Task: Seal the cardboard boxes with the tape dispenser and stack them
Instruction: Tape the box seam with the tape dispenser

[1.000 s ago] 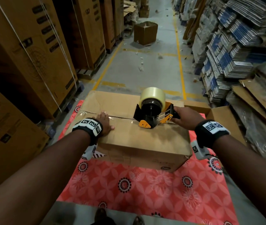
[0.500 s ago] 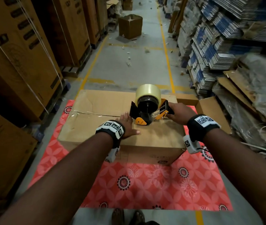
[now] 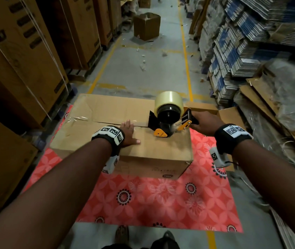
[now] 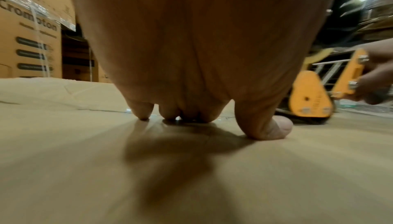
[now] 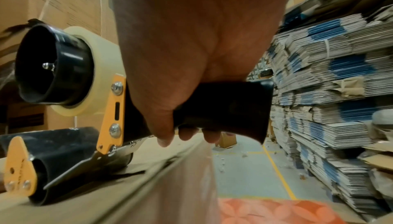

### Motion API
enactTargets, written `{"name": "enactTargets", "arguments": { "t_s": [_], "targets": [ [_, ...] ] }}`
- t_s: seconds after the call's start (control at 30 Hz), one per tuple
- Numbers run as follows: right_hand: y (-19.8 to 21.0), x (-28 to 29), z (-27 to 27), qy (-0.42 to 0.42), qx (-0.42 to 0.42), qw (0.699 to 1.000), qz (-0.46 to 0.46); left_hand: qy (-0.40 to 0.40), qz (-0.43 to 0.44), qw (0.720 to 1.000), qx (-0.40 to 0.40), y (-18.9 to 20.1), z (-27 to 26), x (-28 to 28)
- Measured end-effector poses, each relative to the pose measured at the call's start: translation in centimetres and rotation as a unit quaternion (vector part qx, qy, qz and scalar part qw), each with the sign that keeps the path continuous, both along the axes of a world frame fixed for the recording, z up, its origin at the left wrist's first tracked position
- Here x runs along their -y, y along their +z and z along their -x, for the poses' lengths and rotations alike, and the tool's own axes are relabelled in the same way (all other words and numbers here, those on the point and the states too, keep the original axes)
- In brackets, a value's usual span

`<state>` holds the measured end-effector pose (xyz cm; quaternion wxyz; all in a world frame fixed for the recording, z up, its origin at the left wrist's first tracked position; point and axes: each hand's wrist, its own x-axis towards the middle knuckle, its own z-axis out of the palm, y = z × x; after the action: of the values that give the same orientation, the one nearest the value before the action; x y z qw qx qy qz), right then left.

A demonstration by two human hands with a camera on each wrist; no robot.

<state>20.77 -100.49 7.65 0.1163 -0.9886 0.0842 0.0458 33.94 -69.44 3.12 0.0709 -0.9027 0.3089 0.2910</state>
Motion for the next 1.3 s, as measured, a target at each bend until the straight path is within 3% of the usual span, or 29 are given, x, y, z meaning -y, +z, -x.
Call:
{"name": "enactTargets", "arguments": {
  "t_s": [0.3,0.47,0.73,1.07,1.3],
  "targets": [
    [-0.6,3.9,2.3,0.002,0.009,0.999,-0.04,0.034,-0.086,0.994,0.05,2.5,0.9,3.6],
    [-1.4,4.5,2.2,0.005,0.013,0.999,-0.047,0.014,-0.06,0.997,0.046,3.2,2.3,6.8],
    [-2.0,5.4,3.1,0.021,0.026,0.998,-0.057,0.071,-0.02,0.996,0.041,1.4,6.6,9.5],
    [-0.7,10.5,5.1,0.013,0.035,0.998,-0.057,0.085,-0.021,0.996,0.033,1.4,6.6,9.7],
    [-2.4,11.3,6.2,-0.006,0.038,0.995,-0.091,0.106,-0.035,0.991,0.067,0.8,6.1,11.0]
  ]
}}
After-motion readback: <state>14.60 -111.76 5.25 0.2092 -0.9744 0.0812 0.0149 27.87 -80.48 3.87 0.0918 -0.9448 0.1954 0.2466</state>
